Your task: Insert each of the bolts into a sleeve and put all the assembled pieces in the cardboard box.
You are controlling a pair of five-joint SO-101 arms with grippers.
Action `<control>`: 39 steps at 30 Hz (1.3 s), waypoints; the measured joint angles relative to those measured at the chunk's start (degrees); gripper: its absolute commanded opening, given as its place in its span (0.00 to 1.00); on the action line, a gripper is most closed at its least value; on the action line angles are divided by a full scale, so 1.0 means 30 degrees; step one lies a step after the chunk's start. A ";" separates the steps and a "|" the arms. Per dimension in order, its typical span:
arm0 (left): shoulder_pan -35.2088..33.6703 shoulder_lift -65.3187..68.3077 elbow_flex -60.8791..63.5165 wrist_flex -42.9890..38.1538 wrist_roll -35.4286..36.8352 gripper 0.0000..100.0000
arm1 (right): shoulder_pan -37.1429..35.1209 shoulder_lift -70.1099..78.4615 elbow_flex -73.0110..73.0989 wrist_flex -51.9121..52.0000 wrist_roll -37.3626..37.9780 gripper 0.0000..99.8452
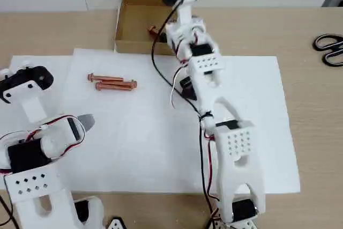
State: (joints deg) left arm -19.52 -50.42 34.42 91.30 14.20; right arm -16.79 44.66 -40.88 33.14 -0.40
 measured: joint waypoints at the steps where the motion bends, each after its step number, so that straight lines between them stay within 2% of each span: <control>1: 0.0000 0.0000 0.0000 0.0000 0.0000 0.27 | 0.0117 -0.0821 -0.0059 0.1172 0.0000 0.23; 6: 0.0000 0.0000 0.0000 0.0000 0.0000 0.27 | 0.0469 -0.4278 -0.0264 0.6740 0.0000 0.23; 19: 0.0000 0.0000 0.0000 0.0000 0.0000 0.27 | 0.0908 -0.9553 -0.0293 2.0190 0.0000 0.23; 29: 0.0000 0.0000 0.0000 0.0000 0.0000 0.27 | 0.0733 -1.1487 0.3663 2.0835 0.0264 0.23; 35: 0.0000 0.0000 0.0000 0.0000 0.0000 0.27 | -0.0908 -1.1487 0.7150 2.0835 0.5245 0.23; 39: 0.0000 0.0000 0.0000 0.0000 0.0000 0.27 | -0.1231 -1.1487 0.7502 1.9868 0.6769 0.23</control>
State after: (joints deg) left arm -19.52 -50.42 34.42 91.30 14.20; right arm -20.48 10.20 -18.37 92.75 19.91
